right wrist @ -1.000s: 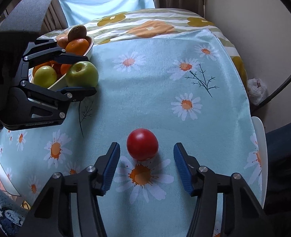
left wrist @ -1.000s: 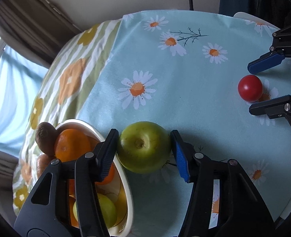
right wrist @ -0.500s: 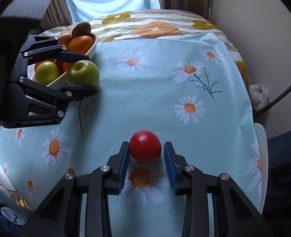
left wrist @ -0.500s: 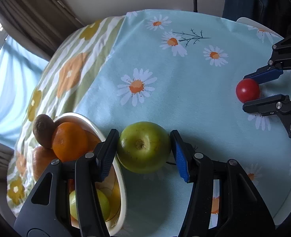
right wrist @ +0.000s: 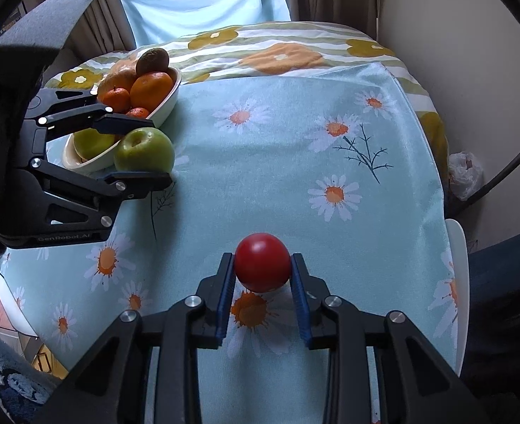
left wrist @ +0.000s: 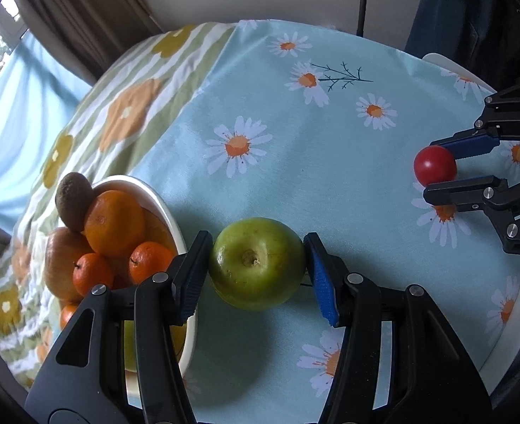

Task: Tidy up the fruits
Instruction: 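Close the left tool on the green apple while the right tool closes on the red plum, then lower the green apple into the bowl and open the left tool while the right tool carries the plum over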

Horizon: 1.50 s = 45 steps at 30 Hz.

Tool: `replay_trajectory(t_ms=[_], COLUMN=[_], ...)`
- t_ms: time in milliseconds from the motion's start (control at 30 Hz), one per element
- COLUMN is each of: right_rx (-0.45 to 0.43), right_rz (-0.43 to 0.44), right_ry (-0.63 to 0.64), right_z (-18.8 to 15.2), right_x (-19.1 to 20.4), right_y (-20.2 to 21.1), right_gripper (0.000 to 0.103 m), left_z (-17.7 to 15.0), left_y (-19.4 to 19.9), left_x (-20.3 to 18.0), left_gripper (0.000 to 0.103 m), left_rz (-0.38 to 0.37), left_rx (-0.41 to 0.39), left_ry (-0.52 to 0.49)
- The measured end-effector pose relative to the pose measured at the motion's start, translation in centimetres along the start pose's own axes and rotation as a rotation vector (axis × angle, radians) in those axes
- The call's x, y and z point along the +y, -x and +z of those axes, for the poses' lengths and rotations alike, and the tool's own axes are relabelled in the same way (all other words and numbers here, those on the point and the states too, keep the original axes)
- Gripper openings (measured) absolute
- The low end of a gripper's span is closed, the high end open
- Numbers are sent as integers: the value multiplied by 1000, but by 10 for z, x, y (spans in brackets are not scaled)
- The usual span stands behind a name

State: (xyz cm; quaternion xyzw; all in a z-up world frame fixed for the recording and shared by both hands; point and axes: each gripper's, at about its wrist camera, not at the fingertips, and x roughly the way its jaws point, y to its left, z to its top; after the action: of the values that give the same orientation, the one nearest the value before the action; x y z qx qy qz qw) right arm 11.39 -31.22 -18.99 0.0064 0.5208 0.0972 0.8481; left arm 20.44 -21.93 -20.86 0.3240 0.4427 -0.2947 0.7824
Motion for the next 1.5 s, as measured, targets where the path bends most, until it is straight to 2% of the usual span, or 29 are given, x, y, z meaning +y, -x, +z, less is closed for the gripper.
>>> replay_trajectory(t_ms=[400, 600, 1100, 1333, 1500], right_rx=[-26, -46, -107, -122, -122], right_rz=[32, 51, 192, 234, 244], right_ry=[38, 93, 250, 334, 375], right_z=[5, 18, 76, 109, 128], right_x=[5, 15, 59, 84, 102], right_y=[21, 37, 59, 54, 39], right_gripper=[28, 28, 28, 28, 28], left_z=[-8, -15, -50, -67, -81], left_y=[41, 65, 128, 134, 125], left_x=[11, 24, 75, 101, 121], left_gripper=[58, 58, 58, 58, 58], left_rz=[28, 51, 197, 248, 245], left_rx=[-45, -67, -129, -151, -155], left_ry=[160, 278, 571, 682, 746])
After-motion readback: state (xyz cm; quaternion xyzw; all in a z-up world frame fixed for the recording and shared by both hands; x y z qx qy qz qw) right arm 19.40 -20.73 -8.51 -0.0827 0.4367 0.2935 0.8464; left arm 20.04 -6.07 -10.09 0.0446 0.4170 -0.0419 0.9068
